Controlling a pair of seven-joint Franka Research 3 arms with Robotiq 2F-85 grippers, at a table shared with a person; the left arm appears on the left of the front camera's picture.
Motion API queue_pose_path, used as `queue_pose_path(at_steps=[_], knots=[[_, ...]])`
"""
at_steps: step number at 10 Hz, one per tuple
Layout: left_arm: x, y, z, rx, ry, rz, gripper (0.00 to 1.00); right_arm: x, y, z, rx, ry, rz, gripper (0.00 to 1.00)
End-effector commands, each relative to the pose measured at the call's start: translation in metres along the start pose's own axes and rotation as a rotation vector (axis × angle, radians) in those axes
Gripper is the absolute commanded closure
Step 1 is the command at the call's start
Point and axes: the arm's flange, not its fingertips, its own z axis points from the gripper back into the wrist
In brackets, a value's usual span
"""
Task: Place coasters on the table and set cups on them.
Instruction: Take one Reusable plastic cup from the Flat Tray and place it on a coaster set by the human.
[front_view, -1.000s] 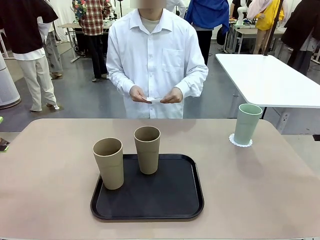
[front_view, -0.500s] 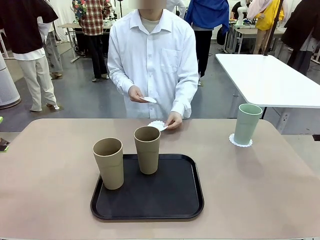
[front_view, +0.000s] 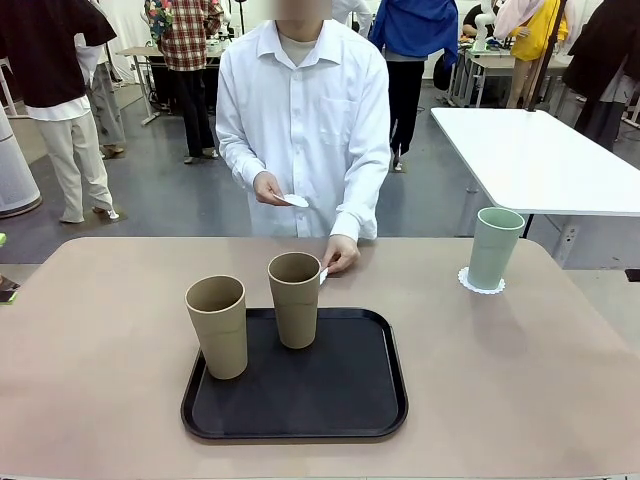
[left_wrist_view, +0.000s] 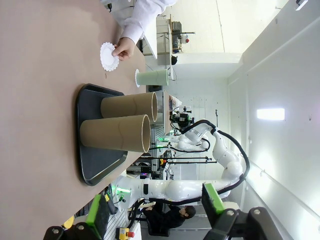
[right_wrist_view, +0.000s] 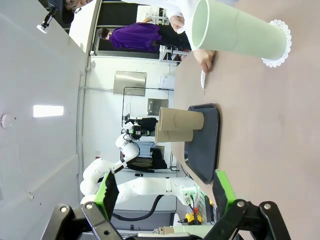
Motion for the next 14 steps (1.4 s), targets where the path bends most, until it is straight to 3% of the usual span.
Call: queue_pose_path(at_steps=[1, 14], knots=[[-0.0004, -0.0011, 0.0006, -0.015, -0.005, -0.008, 0.00, -0.0013, 0.0003, -0.0003, 0.006, -0.003, 0.001, 0.00], [-0.0004, -0.0011, 0.0006, -0.015, -0.005, -0.008, 0.00, -0.0013, 0.0003, -0.0003, 0.006, -0.003, 0.001, 0.00]])
